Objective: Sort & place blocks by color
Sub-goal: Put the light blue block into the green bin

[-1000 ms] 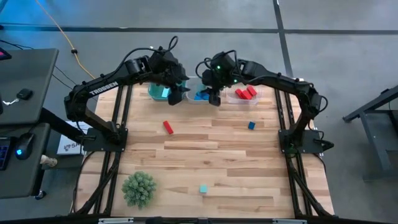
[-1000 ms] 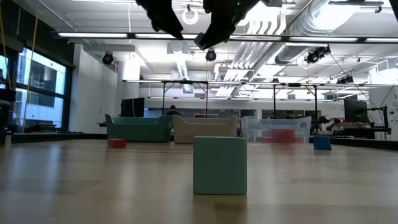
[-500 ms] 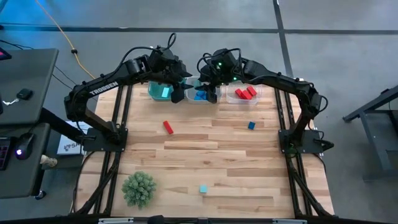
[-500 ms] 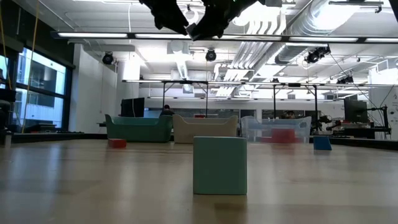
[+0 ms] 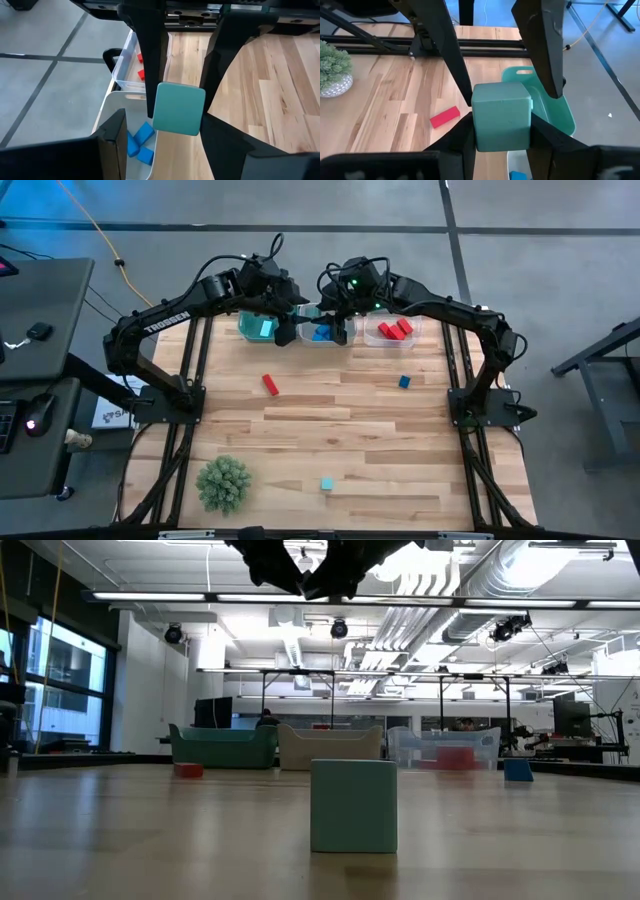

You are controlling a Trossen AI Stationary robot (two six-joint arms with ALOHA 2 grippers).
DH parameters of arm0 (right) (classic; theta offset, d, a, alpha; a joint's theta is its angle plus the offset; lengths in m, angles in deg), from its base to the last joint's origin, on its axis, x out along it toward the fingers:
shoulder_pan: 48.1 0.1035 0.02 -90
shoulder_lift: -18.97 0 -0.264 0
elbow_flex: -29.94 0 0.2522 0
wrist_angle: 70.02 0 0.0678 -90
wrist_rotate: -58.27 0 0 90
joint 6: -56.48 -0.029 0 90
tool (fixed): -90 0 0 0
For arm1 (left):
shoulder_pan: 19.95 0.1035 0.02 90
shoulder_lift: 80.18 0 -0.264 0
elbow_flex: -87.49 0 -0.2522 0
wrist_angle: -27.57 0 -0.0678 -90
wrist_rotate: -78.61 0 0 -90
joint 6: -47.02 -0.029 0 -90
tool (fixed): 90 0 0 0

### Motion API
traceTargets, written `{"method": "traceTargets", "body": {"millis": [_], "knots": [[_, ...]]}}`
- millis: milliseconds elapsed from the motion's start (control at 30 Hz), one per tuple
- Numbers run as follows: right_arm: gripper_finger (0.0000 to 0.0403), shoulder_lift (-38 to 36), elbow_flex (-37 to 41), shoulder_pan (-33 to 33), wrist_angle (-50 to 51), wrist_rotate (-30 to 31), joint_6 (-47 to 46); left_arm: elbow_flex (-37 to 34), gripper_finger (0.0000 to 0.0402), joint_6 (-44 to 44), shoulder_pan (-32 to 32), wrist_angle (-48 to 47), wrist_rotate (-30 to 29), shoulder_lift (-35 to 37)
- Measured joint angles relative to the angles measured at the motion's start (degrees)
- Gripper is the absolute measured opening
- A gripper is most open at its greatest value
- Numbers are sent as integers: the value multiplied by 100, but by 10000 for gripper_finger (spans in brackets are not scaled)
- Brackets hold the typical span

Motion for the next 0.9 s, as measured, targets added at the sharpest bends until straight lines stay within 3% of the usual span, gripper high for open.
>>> {"method": "traceTargets", "body": {"millis": [600,900], "knots": [[108,0,0,4,-32,-4,-282,0,98,-247,-177,26,-37,0],[108,0,0,0,-27,-26,-301,0,15,-418,-181,21,-37,0]]}}
